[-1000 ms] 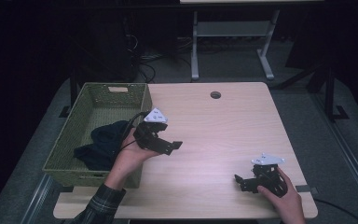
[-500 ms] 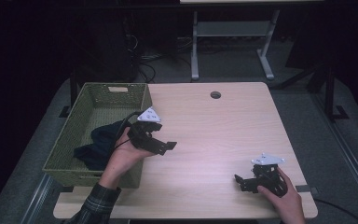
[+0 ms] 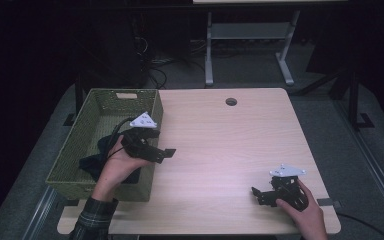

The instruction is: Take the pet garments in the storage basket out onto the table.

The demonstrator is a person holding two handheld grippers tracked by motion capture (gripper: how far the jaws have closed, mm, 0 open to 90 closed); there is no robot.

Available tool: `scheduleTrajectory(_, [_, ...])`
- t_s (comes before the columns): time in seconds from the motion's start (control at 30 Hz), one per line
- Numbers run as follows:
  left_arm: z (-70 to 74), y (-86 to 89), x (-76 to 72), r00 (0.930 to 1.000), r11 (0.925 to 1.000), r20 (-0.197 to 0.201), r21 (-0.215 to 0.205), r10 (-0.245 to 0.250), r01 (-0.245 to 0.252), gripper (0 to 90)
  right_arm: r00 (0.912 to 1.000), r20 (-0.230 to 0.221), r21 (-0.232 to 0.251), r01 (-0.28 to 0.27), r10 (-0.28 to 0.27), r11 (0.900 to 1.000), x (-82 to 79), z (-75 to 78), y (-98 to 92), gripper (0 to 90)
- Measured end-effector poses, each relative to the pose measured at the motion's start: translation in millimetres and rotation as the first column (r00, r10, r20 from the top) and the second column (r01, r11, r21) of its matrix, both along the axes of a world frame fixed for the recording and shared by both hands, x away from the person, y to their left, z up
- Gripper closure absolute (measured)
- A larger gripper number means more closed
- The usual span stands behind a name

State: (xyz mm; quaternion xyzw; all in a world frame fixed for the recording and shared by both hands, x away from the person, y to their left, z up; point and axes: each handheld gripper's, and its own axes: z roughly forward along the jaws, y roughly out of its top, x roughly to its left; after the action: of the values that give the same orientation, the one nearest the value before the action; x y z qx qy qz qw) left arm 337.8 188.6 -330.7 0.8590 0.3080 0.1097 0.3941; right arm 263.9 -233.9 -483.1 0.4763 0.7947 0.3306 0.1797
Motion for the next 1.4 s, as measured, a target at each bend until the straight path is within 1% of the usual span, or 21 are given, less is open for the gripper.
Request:
scheduleTrajectory(0.03, [0.1, 2.0, 0.5, 1.0000, 1.0000, 0.001, 0.001, 0.001, -0.001, 13.2, 1.0000, 0.000, 0.000, 0.000, 0.000, 1.000, 0.0, 0.0, 0.0, 0.0])
scheduleTrajectory(0.23, [-0.4, 17.4, 3.4, 0.9992, 0.9992, -0.003, 0.003, 0.040, -0.040, 13.3, 1.0000, 0.000, -0.003, -0.002, 0.002, 1.000, 0.0, 0.0, -0.2, 0.0])
scheduleTrajectory(0.33, [-1.6, 25.9, 4.9, 0.9982, 0.9981, -0.004, 0.011, 0.060, -0.060, 13.3, 1.0000, 0.000, -0.002, -0.002, 0.002, 1.000, 0.0, 0.0, -0.2, 0.0])
scheduleTrajectory(0.6, [-3.0, 39.1, 7.4, 0.9960, 0.9959, -0.001, 0.017, 0.089, -0.089, 13.3, 1.0000, 0.001, -0.003, -0.004, 0.004, 1.000, 0.0, 0.0, -0.3, 0.0])
scheduleTrajectory(0.63, [-3.0, 43.3, 8.0, 0.9951, 0.9949, 0.002, 0.018, 0.099, -0.099, 13.4, 1.0000, 0.001, -0.003, -0.004, 0.004, 1.000, 0.0, -0.1, -0.4, 0.0])
scheduleTrajectory(0.7, [-3.2, 45.1, 8.2, 0.9943, 0.9942, 0.001, 0.016, 0.106, -0.106, 13.4, 1.0000, 0.001, -0.003, -0.004, 0.004, 1.000, 0.0, -0.1, -0.4, 0.0])
scheduleTrajectory(0.73, [-3.3, 49.1, 9.0, 0.9936, 0.9934, 0.009, 0.020, 0.112, -0.113, 13.4, 1.0000, 0.000, -0.003, -0.004, 0.004, 1.000, 0.0, 0.0, -0.4, 0.0])
scheduleTrajectory(0.8, [-3.6, 50.6, 8.8, 0.9928, 0.9926, 0.005, 0.018, 0.120, -0.120, 13.5, 1.0000, 0.001, -0.003, -0.004, 0.004, 1.000, -0.1, 0.0, -0.4, 0.0])
scheduleTrajectory(0.9, [-4.5, 56.0, 10.3, 0.9917, 0.9914, 0.013, 0.025, 0.128, -0.128, 13.5, 1.0000, 0.002, -0.003, -0.005, 0.005, 1.000, -0.1, 0.0, -0.5, 0.0])
scheduleTrajectory(0.97, [-5.9, 58.4, 10.7, 0.9899, 0.9896, 0.006, 0.024, 0.142, -0.142, 13.5, 1.0000, 0.002, -0.003, -0.005, 0.005, 1.000, -0.1, -0.1, -0.5, 0.0])
scheduleTrajectory(1.0, [-6.3, 60.4, 11.9, 0.9904, 0.9900, 0.013, 0.032, 0.137, -0.138, 13.5, 1.0000, 0.002, -0.003, -0.005, 0.005, 1.000, -0.1, -0.1, -0.5, 0.0])
scheduleTrajectory(1.03, [-6.9, 61.3, 11.8, 0.9892, 0.9888, 0.008, 0.027, 0.147, -0.147, 13.6, 1.0000, 0.002, -0.004, -0.005, 0.005, 1.000, -0.1, -0.1, -0.5, 0.0])
scheduleTrajectory(1.07, [-7.4, 64.6, 12.8, 0.9886, 0.9880, 0.013, 0.034, 0.150, -0.151, 13.6, 1.0000, 0.002, -0.003, -0.006, 0.006, 1.000, -0.1, -0.1, -0.5, 0.0])
scheduleTrajectory(1.17, [-8.1, 67.5, 13.5, 0.9870, 0.9865, 0.017, 0.034, 0.160, -0.160, 13.6, 1.0000, 0.002, -0.004, -0.006, 0.006, 1.000, -0.1, -0.1, -0.6, 0.0])
scheduleTrajectory(1.2, [-8.9, 70.8, 14.7, 0.9865, 0.9859, 0.024, 0.038, 0.162, -0.163, 13.7, 1.0000, 0.002, -0.003, -0.005, 0.005, 1.000, -0.1, -0.1, -0.5, 0.0])
scheduleTrajectory(1.27, [-9.1, 72.6, 15.4, 0.9863, 0.9854, 0.024, 0.045, 0.163, -0.164, 13.7, 1.0000, 0.002, -0.003, -0.005, 0.005, 1.000, -0.1, 0.0, -0.5, 0.0])
scheduleTrajectory(1.3, [-9.9, 74.0, 16.0, 0.9854, 0.9846, 0.023, 0.042, 0.169, -0.170, 13.7, 1.0000, 0.002, -0.003, -0.004, 0.004, 1.000, -0.1, -0.1, -0.4, 0.0])
scheduleTrajectory(1.33, [-10.9, 76.5, 17.1, 0.9841, 0.9831, 0.029, 0.049, 0.175, -0.176, 13.7, 1.0000, 0.002, -0.003, -0.004, 0.004, 1.000, -0.1, 0.0, -0.4, 0.0])
scheduleTrajectory(1.4, [-13.0, 78.4, 18.2, 0.9821, 0.9814, 0.033, 0.044, 0.185, -0.187, 13.8, 1.0000, 0.001, -0.003, -0.004, 0.004, 1.000, -0.2, 0.0, -0.4, 0.0])
